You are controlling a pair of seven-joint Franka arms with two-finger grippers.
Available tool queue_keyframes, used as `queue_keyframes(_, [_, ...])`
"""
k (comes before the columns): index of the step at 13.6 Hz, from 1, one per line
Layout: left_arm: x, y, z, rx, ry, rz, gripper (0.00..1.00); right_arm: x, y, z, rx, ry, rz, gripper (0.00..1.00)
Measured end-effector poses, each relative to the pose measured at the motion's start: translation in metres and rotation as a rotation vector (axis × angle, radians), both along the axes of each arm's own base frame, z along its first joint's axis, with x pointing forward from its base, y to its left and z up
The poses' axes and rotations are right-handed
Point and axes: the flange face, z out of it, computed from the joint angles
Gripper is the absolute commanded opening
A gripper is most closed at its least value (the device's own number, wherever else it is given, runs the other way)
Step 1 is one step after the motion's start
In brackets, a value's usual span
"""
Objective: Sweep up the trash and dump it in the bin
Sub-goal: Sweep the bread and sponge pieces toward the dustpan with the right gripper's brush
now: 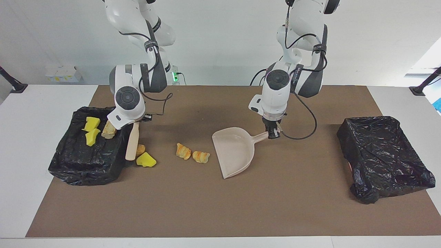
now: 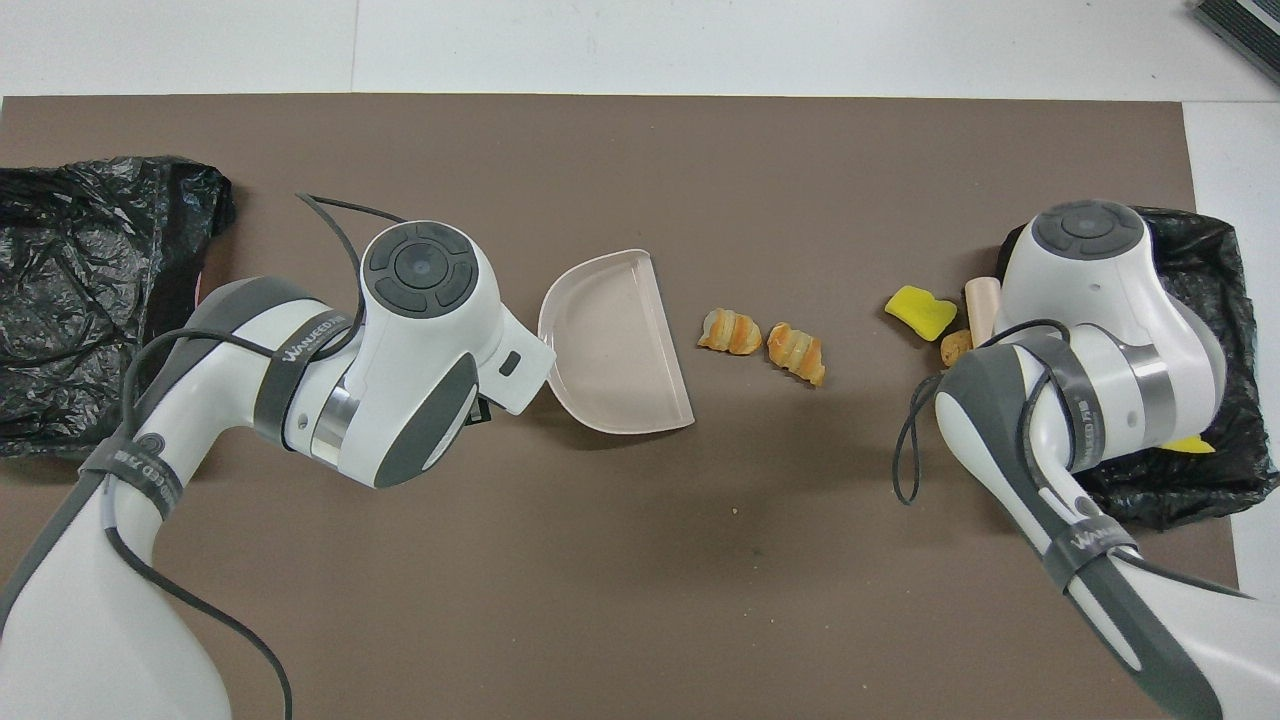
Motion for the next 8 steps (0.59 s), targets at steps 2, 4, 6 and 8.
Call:
queue_keyframes(2, [-0.001, -0.002, 0.000, -0.001, -0.001, -0.004, 0.00, 0.000, -0.007, -0.003, 0.001, -0.018, -0.006, 0.00])
queue_keyframes(4, [-0.001, -0.002, 0.000, -0.001, -0.001, -0.004, 0.00, -0.001, -0.010, -0.009, 0.017, -0.032, -0.013, 0.00])
queue_keyframes(6, [-0.001, -0.002, 0.000, -0.001, -0.001, -0.004, 0.00, -0.002, -0.002, -0.013, 0.062, -0.033, -0.034, 0.00])
queue_keyframes(8, [-0.001, -0.002, 0.000, -0.001, -0.001, -0.004, 0.00, -0.004, 0.008, -0.016, 0.117, -0.027, -0.063, 0.00])
